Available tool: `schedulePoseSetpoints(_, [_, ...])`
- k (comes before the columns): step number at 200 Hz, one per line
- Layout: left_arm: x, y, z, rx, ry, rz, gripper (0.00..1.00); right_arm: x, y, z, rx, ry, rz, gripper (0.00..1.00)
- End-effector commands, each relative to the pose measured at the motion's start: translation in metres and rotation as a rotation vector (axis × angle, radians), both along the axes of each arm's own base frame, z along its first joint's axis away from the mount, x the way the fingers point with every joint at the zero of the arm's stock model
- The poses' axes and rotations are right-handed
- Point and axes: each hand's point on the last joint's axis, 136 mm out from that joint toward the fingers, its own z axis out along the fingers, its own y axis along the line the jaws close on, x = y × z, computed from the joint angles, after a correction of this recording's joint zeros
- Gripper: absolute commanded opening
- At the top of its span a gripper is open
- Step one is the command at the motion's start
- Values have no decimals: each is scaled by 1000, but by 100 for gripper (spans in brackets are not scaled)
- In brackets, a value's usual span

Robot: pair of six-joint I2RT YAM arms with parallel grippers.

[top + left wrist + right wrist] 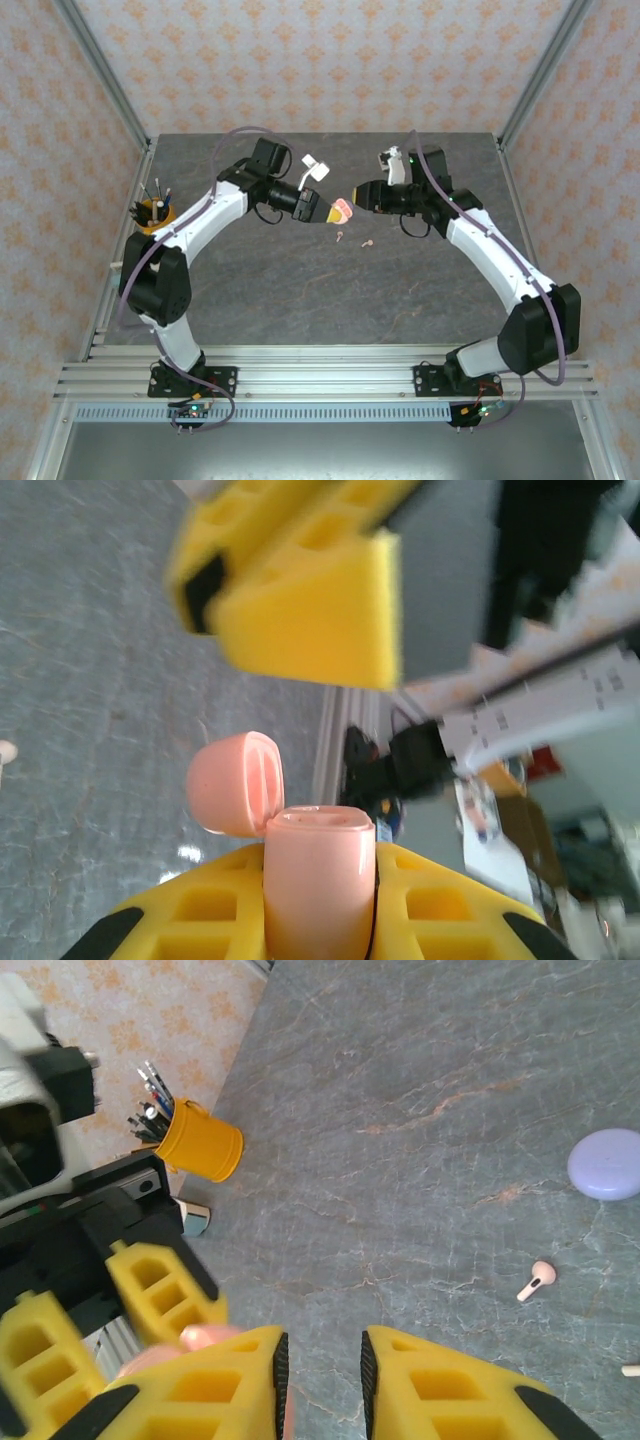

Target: Insert wireless bluetooth earbuds into charging case

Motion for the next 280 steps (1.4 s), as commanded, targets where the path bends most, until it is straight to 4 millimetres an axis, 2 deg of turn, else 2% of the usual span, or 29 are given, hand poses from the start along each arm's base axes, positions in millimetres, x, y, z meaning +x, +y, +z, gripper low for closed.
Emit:
schedulePoseSetpoints(1, [-42,8,16,-92,86,-177,0,0,5,6,37,-31,42,27])
schedulePoseSetpoints(6, [-43,11,18,-135,113,-195,0,-1,5,5,36,-29,43,27])
schedulePoseSetpoints(15, [-43,20,35,-236,112,-188,0,-2,5,5,34,-31,42,27])
schedulePoseSetpoints(25, [-28,25,22,-228,192,-143,0,-3,3,5,30,-34,36,27])
schedulePoseSetpoints(59, [-26,31,-11,-224,228,-124,0,-8,-3,5,17,-41,11,27])
schedulePoseSetpoints(84, [-27,37,-19,-223,238,-109,0,-11,0,2,46,-23,21,27])
schedulePoseSetpoints(108, [-28,39,-11,-230,209,-109,0,-11,0,-7,52,-3,12,27])
schedulePoseSetpoints(129, [-26,39,1,-240,163,-113,0,-9,-1,-8,61,0,-7,27])
schedulePoseSetpoints(157, [-18,36,17,-251,116,-119,0,-14,-1,3,87,-16,-4,27])
schedulePoseSetpoints(183, [-8,32,26,-253,103,-122,0,-27,5,13,129,-17,57,27])
schedulePoseSetpoints(224, [-3,21,26,-249,104,-148,0,-41,16,14,127,-9,128,28])
schedulePoseSetpoints(280, [-3,19,21,-245,121,-150,0,-42,28,11,101,-11,159,27])
